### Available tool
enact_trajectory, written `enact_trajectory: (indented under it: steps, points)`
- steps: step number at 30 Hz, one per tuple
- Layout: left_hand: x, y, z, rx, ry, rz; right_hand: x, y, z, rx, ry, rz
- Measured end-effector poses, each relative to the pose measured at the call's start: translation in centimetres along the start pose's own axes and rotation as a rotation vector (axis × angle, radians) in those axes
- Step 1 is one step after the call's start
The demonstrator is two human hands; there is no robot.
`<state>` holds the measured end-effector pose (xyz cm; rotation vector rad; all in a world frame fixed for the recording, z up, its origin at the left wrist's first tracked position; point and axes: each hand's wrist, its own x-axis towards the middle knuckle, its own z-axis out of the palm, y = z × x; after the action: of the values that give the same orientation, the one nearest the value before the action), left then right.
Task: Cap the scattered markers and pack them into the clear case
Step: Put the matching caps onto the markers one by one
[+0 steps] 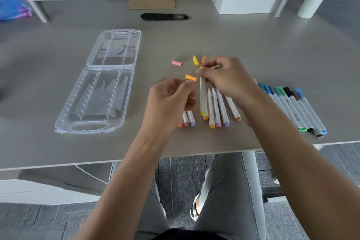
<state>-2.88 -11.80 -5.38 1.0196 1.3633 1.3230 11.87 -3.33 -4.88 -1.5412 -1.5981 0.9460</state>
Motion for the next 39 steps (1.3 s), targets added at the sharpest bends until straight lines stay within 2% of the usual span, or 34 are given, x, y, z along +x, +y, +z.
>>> enact_trajectory:
  steps: [5, 9, 16, 22, 27, 32, 35, 39]
  points:
    - [-0.7, -0.1, -2.0, -0.166, 0.034, -0.068, -0.1, 0.4, 1.8, -0.452, -0.028, -0.058]
    - [-1.2, -0.2, -3.4, -0.235, 0.06, -0.122, -0.9, 0.3, 2.6, -0.617, 0.039, -0.12]
    - [-1.3, -0.4, -4.9, -0.312, 0.074, -0.163, -1.2, 0.3, 2.7, -0.578, 0.082, -0.165]
    - [-1.6, -0.4, -5.9, -0.323, 0.09, -0.161, -1.2, -0.8, 4.6, -0.477, -0.084, -0.218]
    - [-1.9, -0.6, -7.2, -0.327, 0.109, -0.157, -1.0, -1.9, 6.8, -0.592, -0.08, -0.252]
    - [-2.0, -0.9, -7.9, -0.328, 0.122, -0.164, -0.5, -2.7, 7.6, -0.732, -0.068, -0.204]
    - [-1.8, -1.3, -7.9, -0.202, 0.149, -0.094, -0.4, -3.1, 7.9, -0.825, -0.051, -0.202]
    - [-1.5, -2.6, -7.7, 0.292, 0.151, 0.063, -0.4, -3.4, 8.3, -0.897, -0.033, -0.181]
